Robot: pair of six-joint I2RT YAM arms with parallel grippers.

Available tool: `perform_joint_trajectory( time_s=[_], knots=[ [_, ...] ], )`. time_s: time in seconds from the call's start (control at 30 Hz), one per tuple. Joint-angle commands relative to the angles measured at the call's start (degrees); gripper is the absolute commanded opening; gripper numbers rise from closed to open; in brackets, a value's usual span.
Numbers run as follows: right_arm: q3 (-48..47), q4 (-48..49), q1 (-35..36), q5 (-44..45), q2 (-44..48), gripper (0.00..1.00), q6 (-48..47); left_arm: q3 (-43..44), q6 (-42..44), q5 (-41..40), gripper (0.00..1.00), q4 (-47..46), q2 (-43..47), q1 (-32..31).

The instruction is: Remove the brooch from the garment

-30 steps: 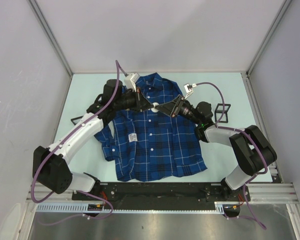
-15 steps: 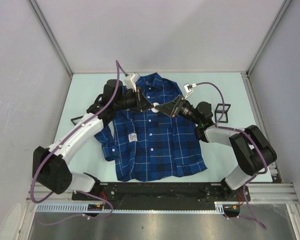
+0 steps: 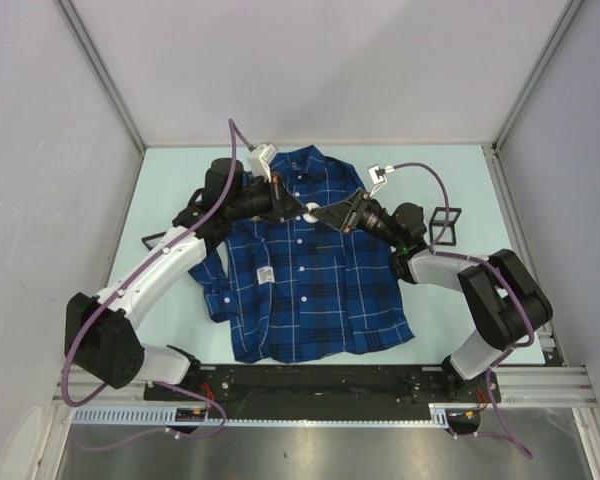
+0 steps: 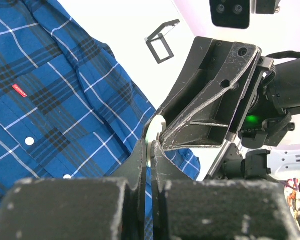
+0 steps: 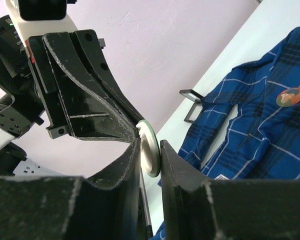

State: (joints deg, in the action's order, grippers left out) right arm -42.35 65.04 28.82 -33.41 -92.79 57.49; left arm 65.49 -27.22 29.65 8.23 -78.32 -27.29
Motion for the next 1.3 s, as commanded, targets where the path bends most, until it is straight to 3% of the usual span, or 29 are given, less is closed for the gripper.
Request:
perform_joint_trajectory(
  time_s=[0.0,0.27,0.4,0.47,0.57,0.87,1.03,1.27],
  knots=[
    [-2.3,1.4,1.7,0.4,-1.1,0.19,-2.5,-0.5,-4.3,7.9,0.0,-7.1,1.2,-1.3],
    [-2.3,0.4,2.0,1.3,-1.1,0.14,-4.0,-1.2,-6.0,9.5,0.0,-9.5,1.7,-1.2],
    [-2.4,1.8,2.1,0.9,-1.3,0.0,-2.5,-1.3,-6.3,9.6,0.0,-9.8,1.7,-1.2],
    [-2.3,3.6,2.0,-0.2,-1.3,0.0,-1.1,-1.3,-6.0,8.9,0.0,-8.9,1.6,-1.2],
    [-2.2,2.3,1.4,-0.9,0.8,0.21,-0.6,-1.3,-5.6,6.9,0.0,-7.0,1.6,-0.5],
    [-0.2,0.5,-1.5,-2.5,5.3,0.54,-1.4,-1.9,-6.7,7.4,0.0,-7.2,1.1,3.8],
    [-0.2,3.2,-1.6,-3.6,3.7,0.53,-0.1,-2.0,-6.9,7.8,0.0,-7.7,1.1,4.0],
    [-0.6,6.1,-1.5,-4.1,1.1,0.37,1.7,-2.5,-8.0,9.7,0.0,-9.9,0.9,4.2]
  ],
)
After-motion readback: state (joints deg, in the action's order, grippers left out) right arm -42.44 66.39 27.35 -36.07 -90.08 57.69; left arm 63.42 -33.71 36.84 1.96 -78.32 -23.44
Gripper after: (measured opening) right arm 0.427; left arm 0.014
